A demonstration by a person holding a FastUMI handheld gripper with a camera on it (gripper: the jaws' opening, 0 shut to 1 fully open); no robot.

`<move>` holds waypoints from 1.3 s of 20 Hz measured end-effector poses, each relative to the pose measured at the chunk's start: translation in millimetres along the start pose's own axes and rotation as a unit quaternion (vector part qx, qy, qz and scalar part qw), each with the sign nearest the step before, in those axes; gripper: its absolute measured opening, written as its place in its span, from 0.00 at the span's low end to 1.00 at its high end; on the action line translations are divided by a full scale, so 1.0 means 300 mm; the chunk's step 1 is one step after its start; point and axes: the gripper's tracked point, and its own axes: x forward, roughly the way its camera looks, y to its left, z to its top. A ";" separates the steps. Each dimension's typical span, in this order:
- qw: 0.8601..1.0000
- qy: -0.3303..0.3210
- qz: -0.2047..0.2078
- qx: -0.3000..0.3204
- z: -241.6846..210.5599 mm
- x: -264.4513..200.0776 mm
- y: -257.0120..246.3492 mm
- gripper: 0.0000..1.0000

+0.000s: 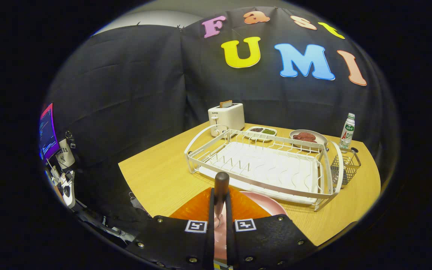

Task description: Take the plate from the dish rack, then take the spoon from the basket and place it into the plate.

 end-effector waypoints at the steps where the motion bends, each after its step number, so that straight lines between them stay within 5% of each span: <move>1: 1.000 -0.002 0.000 0.002 0.006 -0.004 -0.002 0.13; 18: 0.996 -0.078 -0.041 -0.013 0.238 -0.114 -0.117 0.16; 26: 0.972 -0.210 -0.103 -0.014 0.630 -0.322 -0.286 0.16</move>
